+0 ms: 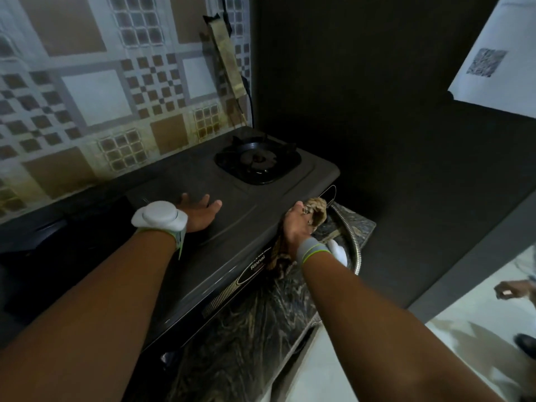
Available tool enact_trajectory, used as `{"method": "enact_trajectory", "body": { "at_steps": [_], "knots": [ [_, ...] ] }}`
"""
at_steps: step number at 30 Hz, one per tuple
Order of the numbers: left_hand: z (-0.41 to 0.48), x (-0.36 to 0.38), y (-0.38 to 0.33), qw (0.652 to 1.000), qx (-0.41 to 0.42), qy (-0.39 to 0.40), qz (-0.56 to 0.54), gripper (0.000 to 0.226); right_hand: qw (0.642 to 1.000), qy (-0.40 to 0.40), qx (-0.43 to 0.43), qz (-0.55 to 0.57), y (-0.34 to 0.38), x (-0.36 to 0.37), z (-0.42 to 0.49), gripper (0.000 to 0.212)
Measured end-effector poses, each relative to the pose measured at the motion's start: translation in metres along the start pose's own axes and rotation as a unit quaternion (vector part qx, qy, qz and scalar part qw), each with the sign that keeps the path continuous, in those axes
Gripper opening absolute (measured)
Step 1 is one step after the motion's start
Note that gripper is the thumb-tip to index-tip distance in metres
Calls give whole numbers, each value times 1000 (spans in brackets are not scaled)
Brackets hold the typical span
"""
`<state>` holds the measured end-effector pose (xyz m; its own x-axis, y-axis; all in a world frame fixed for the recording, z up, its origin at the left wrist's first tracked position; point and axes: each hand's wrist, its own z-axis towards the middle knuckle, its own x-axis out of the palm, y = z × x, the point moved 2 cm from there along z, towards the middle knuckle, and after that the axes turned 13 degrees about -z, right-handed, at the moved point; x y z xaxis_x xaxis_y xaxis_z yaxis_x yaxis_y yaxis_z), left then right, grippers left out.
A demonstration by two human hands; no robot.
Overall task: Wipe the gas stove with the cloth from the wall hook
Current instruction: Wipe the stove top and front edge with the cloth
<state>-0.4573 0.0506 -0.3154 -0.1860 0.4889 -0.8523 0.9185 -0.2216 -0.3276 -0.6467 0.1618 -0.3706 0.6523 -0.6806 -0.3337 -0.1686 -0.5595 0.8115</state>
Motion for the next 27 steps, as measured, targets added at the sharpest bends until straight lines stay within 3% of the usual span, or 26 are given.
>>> {"method": "enact_trajectory", "body": {
  "at_steps": [5, 12, 18, 21, 24, 27],
  "knots": [
    [-2, 4, 0, 1000, 4, -16, 17, 68, 999, -39, -5, 0, 0, 0, 29, 70],
    [-29, 0, 5, 998, 37, -38, -45, 67, 1000, -22, -18, -3, -16, 13, 8, 70],
    [-69, 2, 31, 978, 108, -168, -55, 59, 1000, 21, 10, 0, -38, 43, -56, 68],
    [-97, -1, 62, 979, 70, -186, -40, 65, 998, 56, 32, 23, -56, 58, -105, 74],
    [-127, 2, 99, 982, 23, -185, -38, 69, 984, 169, 45, 32, -84, 97, -123, 102],
    [-156, 9, 133, 983, -21, -171, -56, 74, 973, 221, 66, 17, -152, 185, -37, 137]
  ]
}}
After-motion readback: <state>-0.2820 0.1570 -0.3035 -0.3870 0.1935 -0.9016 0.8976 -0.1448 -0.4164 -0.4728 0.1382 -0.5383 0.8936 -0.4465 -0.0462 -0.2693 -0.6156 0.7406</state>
